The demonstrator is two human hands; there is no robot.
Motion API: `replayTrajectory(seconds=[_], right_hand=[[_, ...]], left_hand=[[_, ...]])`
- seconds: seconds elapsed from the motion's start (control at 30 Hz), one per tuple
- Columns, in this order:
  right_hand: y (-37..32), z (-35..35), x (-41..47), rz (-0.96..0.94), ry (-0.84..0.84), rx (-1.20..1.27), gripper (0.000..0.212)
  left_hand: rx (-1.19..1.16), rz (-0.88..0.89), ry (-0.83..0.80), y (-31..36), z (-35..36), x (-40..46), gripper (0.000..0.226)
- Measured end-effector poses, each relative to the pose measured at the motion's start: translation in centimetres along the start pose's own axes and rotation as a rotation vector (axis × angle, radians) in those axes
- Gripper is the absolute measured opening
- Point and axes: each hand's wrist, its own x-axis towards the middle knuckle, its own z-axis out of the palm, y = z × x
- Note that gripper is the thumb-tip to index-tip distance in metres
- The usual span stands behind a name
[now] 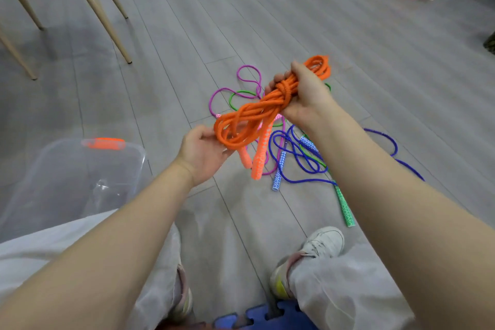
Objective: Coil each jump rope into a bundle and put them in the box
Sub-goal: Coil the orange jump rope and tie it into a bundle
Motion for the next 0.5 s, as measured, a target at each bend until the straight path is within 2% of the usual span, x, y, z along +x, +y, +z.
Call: replayTrajectory(seconds=[0.03,0.1,0.17,0.2,0.27,0.33,0.4,0.5], right_hand=[[0.4,-0.1,1.2,0.040,0.008,-0.045,0.036],[1.5,-0.2,3.5,0.107,0.014,-0.133,0.036],[2.9,-0.1,5.9,0.153,0.008,-0.174,0.037],[3.7,0.0,7.2,0.166,0.007,-0.175,0.037],[5.1,0.2,9.8,0.161,0.014,-0.151,0.037],[6.4,0.3,12.3,0.132,0.023,-0.135,0.038],[7.5,0.1,14.6,0.112,0.029,-0.153,0.037],[9.0,-0.8,17.7,0.122,0.043,-0.281,0.030]], left_hand=[[-0.069,-0.008,-0.026,0.7,-0.7,1.2,0.056],[-0.061,-0.081,-0.084,2.2,-1.9,3.6,0.063],[0.139,-0.200,-0.121,2.7,-2.6,5.8,0.077],[0.261,-0.251,-0.134,2.5,-2.8,6.8,0.078],[0.431,-0.316,-0.123,1.5,-3.2,8.8,0.060],[0.472,-0.361,-0.122,0.4,-4.0,10.5,0.043],[0.470,-0.386,-0.126,-0.3,-5.1,11.9,0.038],[0.550,-0.358,-0.068,-1.5,-7.4,14.1,0.021]])
